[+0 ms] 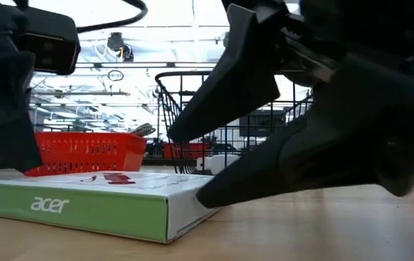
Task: Pick and place items into bin
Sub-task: Put the card reader box into the orange basket
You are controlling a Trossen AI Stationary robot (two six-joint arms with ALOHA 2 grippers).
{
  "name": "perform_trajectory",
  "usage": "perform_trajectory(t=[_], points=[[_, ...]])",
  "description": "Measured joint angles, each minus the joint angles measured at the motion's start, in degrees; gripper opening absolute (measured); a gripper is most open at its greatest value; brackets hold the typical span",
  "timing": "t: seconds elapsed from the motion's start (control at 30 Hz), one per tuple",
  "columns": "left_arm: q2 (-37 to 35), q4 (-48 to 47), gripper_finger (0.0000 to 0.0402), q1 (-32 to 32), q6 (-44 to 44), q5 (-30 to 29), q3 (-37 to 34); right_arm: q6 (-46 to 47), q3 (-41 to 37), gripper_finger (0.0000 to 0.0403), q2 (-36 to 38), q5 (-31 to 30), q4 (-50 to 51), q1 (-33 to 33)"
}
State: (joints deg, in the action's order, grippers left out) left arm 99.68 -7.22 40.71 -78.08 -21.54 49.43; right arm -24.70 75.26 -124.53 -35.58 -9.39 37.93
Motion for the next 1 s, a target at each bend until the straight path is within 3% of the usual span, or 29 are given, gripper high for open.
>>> perform_trajectory(t=[0.47, 0.87, 1.0], points=[[0.22, 1.2, 0.0003, -1.05, 1.42, 0.46, 0.04, -1.53, -0.21, 0.0196, -0.27, -0.34, -3.19, -1.54], [5.67, 3.75, 0.0003, -2.63, 0.83, 3.4, 0.44, -4.75, -0.32, 0.0196, -0.4, -0.54, -6.72, -1.48], [5.73, 2.92, 0.0005, -2.72, -0.76, 3.65, 0.44, -6.33, -0.32, 0.0196, -0.44, -4.58, -6.91, -0.72]])
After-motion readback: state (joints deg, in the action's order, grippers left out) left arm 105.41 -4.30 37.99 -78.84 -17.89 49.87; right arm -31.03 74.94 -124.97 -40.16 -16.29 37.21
